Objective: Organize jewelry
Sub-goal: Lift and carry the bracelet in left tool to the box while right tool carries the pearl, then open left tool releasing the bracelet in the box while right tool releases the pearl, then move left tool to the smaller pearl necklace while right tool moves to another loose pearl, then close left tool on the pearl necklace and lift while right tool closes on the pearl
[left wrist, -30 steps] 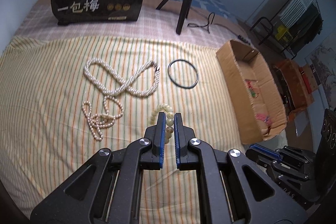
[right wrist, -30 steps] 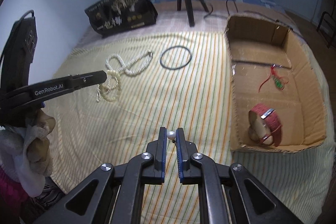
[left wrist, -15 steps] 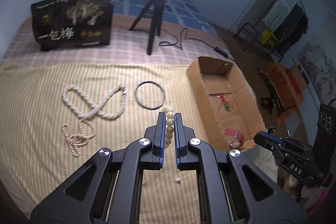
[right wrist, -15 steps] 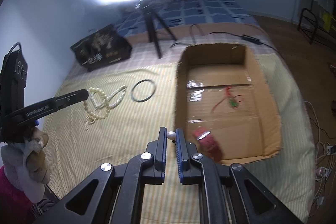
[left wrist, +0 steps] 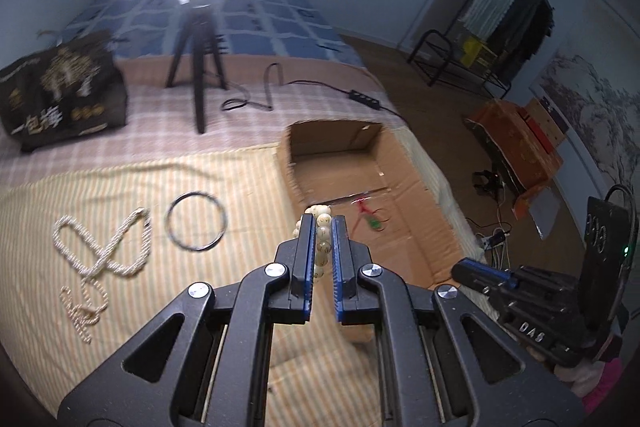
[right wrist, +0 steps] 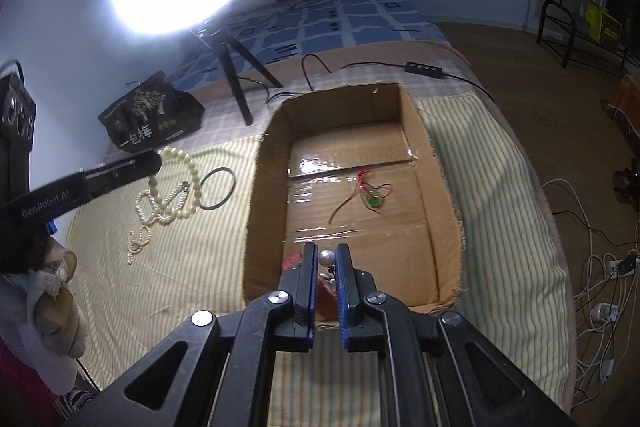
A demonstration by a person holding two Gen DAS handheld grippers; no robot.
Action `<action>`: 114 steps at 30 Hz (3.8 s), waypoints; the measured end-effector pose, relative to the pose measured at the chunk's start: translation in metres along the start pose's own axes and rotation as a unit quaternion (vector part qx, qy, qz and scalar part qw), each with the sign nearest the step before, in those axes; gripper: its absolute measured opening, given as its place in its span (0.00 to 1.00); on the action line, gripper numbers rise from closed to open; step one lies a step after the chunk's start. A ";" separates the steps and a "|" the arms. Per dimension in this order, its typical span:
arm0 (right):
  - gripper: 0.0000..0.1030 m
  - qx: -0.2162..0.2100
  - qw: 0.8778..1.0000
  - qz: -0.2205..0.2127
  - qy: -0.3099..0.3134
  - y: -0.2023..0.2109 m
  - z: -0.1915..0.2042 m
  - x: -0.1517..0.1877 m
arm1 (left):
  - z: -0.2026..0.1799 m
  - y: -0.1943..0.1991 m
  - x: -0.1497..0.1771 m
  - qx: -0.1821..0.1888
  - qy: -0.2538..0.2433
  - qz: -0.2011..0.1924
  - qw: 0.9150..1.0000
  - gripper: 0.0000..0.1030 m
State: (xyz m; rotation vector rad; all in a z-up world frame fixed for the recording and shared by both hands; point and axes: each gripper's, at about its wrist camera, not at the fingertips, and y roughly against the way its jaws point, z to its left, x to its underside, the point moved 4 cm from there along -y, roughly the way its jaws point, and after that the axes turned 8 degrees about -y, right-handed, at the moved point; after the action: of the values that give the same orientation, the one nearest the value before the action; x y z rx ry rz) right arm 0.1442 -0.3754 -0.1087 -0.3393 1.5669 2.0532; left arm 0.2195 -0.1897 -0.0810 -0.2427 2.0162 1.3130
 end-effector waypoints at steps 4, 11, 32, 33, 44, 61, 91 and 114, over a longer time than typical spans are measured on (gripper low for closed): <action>0.06 0.004 1.000 0.000 0.000 -0.002 -0.008 -0.002 | -0.017 -0.013 -0.012 0.006 -0.014 -0.001 1.000 0.05; 0.06 0.010 1.000 0.007 0.000 -0.010 -0.021 -0.002 | -0.038 -0.043 -0.026 0.013 -0.024 0.008 1.000 0.05; 0.77 0.013 1.000 -0.006 0.015 -0.016 -0.015 0.002 | -0.028 -0.059 -0.021 -0.019 -0.017 0.025 0.999 0.47; 0.80 0.017 1.000 -0.013 0.020 -0.015 -0.014 0.002 | -0.027 -0.057 -0.020 -0.022 -0.020 0.021 0.999 0.47; 0.91 0.045 0.998 -0.042 0.033 -0.003 -0.007 0.002 | -0.021 -0.040 -0.017 -0.036 -0.022 0.015 0.999 0.57; 1.00 0.074 0.991 -0.087 0.066 0.023 0.017 0.009 | -0.012 0.011 -0.009 -0.074 -0.041 -0.009 0.996 0.69; 0.93 0.002 0.976 -0.014 0.215 -0.025 0.133 0.089 | 0.197 0.091 0.092 -0.165 0.053 0.047 0.984 0.70; 0.42 -0.037 0.963 0.114 0.242 -0.100 0.140 0.132 | 0.228 0.005 0.140 -0.124 0.105 0.154 0.975 0.70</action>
State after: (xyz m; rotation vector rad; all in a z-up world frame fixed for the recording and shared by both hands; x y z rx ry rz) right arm 0.1062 -0.1898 -0.2142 -0.7697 1.8854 2.3312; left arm 0.2187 0.0387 -0.2209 -0.1934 2.1232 1.8043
